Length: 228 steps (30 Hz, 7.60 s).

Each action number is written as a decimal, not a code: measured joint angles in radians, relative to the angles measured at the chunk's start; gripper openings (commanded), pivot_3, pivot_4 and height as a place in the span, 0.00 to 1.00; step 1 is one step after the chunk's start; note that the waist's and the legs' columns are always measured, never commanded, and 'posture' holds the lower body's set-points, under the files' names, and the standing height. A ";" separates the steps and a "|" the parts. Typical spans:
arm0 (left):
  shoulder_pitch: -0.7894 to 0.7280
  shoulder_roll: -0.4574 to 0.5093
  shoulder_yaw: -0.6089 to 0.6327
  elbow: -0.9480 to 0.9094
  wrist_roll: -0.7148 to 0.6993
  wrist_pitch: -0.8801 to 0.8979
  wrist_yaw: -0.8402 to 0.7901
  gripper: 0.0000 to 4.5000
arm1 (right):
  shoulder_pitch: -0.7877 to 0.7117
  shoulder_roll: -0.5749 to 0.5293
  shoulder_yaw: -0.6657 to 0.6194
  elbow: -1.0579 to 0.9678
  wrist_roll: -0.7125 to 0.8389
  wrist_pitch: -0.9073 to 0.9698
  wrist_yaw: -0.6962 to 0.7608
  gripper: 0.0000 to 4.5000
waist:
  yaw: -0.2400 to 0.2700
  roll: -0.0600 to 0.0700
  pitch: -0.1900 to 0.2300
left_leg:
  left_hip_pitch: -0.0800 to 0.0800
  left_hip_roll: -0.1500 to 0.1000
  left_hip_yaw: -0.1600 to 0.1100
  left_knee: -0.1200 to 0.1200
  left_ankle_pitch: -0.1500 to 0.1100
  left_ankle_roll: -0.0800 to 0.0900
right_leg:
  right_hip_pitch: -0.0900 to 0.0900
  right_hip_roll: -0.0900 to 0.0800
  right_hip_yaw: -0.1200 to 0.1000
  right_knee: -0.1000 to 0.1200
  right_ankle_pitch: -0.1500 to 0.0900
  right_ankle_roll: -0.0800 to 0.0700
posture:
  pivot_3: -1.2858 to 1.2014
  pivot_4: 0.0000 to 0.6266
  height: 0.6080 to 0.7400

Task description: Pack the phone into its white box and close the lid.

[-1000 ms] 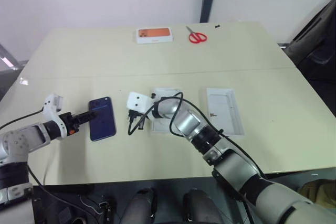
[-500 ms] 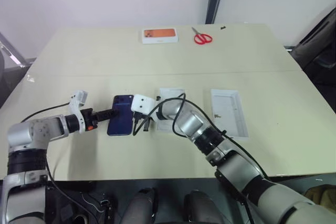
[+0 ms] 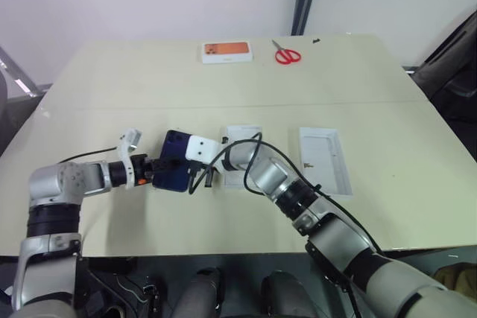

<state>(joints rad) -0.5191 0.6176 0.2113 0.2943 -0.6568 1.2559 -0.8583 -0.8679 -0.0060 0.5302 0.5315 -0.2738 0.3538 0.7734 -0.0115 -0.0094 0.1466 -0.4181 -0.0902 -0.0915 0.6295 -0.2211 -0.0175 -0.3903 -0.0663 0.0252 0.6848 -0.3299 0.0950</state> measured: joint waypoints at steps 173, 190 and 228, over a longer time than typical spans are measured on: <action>0.110 -0.068 0.025 -0.258 -0.202 -0.207 0.405 0.00 | 0.301 -0.451 -0.268 -0.413 0.330 -0.112 0.134 0.01 | -0.001 -0.006 0.005 | -0.008 0.002 0.002 0.001 0.000 0.000 | -0.002 0.001 0.001 -0.002 0.000 0.000 | 0.52 0.24 0.95; 0.090 -0.196 -0.120 -0.224 -0.051 -0.252 0.344 0.00 | 0.299 -0.421 -0.187 -0.312 0.168 -0.222 0.050 0.01 | 0.002 -0.006 0.005 | -0.008 0.002 0.001 0.002 0.000 0.000 | -0.001 0.001 0.000 -0.002 0.000 0.000 | 0.52 0.24 0.95; -0.096 -0.493 -0.276 0.015 0.160 -0.380 0.202 0.00 | 0.464 -0.682 -0.373 -0.413 0.201 -0.186 0.111 0.01 | 0.015 -0.007 0.005 | -0.007 0.002 0.002 0.003 0.000 0.000 | 0.001 0.001 0.000 -0.002 0.000 0.000 | 0.52 0.24 0.95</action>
<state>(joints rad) -0.6153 0.1241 -0.0648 0.3093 -0.4967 0.8763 -0.6564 -0.4043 -0.6883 0.1577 0.1184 -0.0732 0.1678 0.8842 0.0038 -0.0159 0.1514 -0.4256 -0.0885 -0.0899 0.6330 -0.2209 -0.0171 -0.3897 -0.0655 0.0255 0.6824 -0.3298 0.0952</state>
